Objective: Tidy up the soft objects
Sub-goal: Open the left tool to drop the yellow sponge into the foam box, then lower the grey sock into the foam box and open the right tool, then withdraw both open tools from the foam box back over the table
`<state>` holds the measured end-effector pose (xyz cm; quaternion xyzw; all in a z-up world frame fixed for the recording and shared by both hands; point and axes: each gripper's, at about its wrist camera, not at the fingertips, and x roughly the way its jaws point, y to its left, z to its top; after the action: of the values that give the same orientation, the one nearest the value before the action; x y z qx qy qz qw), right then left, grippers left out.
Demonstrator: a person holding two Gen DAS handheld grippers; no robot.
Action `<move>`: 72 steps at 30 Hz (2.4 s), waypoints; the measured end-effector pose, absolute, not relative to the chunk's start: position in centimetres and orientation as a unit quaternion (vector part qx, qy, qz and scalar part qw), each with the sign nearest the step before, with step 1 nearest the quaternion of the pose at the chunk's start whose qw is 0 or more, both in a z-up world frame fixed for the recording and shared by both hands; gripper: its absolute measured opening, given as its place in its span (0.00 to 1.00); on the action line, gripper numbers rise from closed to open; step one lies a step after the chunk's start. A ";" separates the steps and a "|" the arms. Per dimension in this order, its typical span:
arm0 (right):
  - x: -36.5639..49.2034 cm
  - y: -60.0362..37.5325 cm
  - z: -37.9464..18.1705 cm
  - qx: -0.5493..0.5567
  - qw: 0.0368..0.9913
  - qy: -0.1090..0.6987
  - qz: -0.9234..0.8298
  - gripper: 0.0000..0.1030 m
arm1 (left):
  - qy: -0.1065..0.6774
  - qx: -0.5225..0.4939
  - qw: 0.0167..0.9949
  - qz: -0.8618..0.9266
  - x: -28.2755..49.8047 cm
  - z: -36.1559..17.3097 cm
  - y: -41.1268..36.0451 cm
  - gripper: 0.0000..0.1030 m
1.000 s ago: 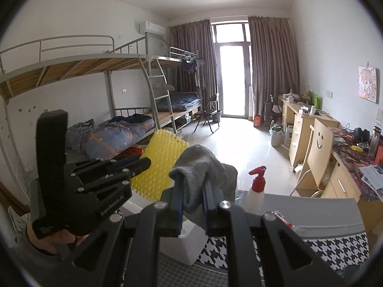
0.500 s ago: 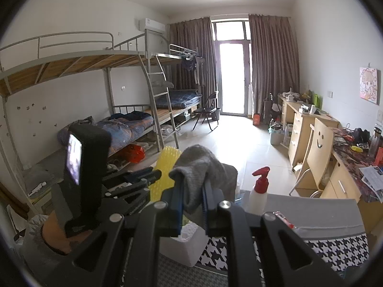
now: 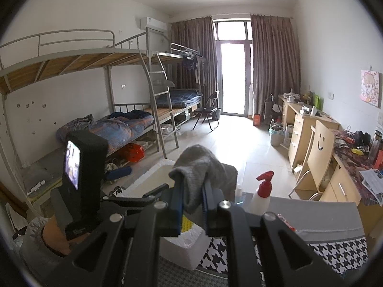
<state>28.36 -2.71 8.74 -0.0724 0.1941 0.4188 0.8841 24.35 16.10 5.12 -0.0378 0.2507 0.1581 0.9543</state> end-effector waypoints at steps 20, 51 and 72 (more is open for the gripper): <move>28.8 0.5 8.9 -0.069 0.867 0.202 0.449 0.16 | 0.236 -0.056 0.951 0.193 20.6 4.9 18.5 0.99; 31.7 4.8 4.4 -0.145 0.848 0.278 0.426 0.21 | 0.231 -0.069 0.949 0.202 18.4 4.3 19.7 0.99; 31.3 4.4 4.3 -0.149 0.854 0.290 0.406 0.75 | 0.234 -0.063 0.950 0.199 18.3 4.0 19.6 0.99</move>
<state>31.29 4.35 4.34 -0.1493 0.2898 0.4061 0.8537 18.29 19.57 4.03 -0.0631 0.2337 0.1988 0.9497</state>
